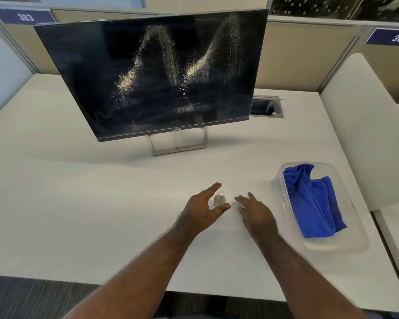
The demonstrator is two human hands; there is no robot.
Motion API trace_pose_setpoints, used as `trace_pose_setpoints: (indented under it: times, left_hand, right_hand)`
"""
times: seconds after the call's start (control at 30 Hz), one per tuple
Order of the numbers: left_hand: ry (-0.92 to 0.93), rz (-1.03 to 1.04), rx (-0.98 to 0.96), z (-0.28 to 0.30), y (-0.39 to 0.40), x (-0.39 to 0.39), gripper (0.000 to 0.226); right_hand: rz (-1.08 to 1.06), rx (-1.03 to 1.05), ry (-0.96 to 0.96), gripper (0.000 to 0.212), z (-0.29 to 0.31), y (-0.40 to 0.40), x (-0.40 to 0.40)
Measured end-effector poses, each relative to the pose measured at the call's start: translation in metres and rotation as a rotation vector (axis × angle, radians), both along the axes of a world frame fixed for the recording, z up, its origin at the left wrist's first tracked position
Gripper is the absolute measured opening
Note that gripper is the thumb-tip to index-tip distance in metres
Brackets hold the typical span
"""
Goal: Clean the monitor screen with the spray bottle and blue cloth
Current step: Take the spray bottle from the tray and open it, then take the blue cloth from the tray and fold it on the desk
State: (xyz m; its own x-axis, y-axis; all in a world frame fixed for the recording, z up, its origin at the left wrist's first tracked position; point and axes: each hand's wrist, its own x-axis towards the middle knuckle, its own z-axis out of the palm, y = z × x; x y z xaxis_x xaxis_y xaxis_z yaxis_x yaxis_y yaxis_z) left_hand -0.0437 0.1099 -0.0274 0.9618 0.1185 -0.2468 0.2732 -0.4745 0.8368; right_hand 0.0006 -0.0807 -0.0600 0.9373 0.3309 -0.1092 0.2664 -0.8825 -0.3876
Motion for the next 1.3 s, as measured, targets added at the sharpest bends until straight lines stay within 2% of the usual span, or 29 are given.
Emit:
trace_pose_setpoints:
  times: [0.2,0.3,0.37,0.47,0.53,0.63,0.7,0.8,0.93,1.1,1.3]
  left_hand:
    - [-0.06,0.0,0.029,0.008,0.003,0.0,0.071]
    - [-0.108,0.023,0.046,0.014,0.004,0.001,0.065]
    - [-0.167,0.041,0.127,0.019,0.005,0.003,0.064]
    - [-0.251,0.048,0.292,0.029,0.002,0.012,0.065]
    - [-0.308,0.016,0.407,0.037,-0.005,0.019,0.063]
    - [-0.36,-0.084,0.592,0.049,-0.027,0.03,0.064]
    - [-0.363,-0.174,0.666,0.054,-0.048,0.037,0.067]
    - [-0.309,-0.391,0.639,0.055,-0.08,0.043,0.072]
    - [-0.203,-0.636,0.599,0.046,-0.118,0.041,0.072]
    - [-0.13,-0.748,0.702,0.034,-0.146,0.04,0.07]
    - [-0.101,-0.76,0.764,0.027,-0.154,0.044,0.069]
  right_hand:
    - [0.029,-0.067,0.009,0.039,-0.008,-0.002,-0.001]
    - [0.078,-0.107,0.022,0.062,-0.004,-0.002,0.001]
    - [0.084,-0.16,-0.02,0.071,0.005,-0.001,0.004]
    - [0.066,-0.147,-0.177,0.071,0.028,0.0,0.011]
    - [0.02,-0.129,-0.267,0.072,0.046,-0.006,0.02]
    - [-0.1,-0.211,-0.37,0.071,0.069,-0.03,0.041]
    - [-0.169,-0.193,-0.334,0.07,0.077,-0.054,0.054]
    - [-0.207,-0.162,-0.213,0.069,0.074,-0.089,0.066]
    - [-0.145,-0.375,-0.066,0.068,0.056,-0.119,0.061]
    - [-0.156,-0.575,0.051,0.086,0.042,-0.125,0.048]
    - [-0.208,-0.565,0.236,0.099,0.034,-0.123,0.056]
